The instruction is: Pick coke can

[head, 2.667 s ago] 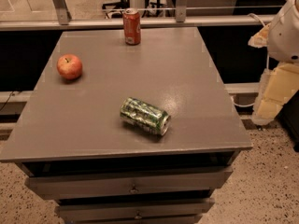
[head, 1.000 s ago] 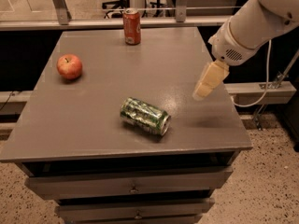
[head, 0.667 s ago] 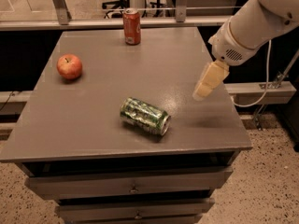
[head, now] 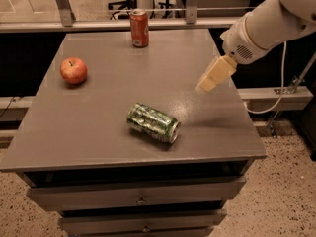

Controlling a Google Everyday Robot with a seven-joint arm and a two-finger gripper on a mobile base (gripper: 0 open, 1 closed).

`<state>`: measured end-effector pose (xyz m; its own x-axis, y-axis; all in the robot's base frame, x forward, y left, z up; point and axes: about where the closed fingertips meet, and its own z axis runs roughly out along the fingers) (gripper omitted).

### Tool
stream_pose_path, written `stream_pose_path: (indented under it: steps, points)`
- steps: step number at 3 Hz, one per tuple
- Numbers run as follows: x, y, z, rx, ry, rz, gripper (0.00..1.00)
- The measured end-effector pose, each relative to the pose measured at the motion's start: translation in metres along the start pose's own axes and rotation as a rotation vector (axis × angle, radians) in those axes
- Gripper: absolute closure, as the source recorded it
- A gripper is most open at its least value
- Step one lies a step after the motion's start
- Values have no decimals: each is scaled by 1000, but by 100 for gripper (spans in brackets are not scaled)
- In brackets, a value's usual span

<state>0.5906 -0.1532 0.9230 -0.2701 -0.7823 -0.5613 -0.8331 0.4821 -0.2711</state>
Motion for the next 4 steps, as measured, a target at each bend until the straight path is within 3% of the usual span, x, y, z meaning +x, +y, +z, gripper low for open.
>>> stream_pose_path:
  steps: [1,2,3,4]
  points:
    - [-23,-22,7,45,-114,41,0]
    - [-49,-60,27,80,-269,83,0]
    - [-61,-86,41,94,-356,119,0]
    - [-61,-86,41,94,-356,119,0]
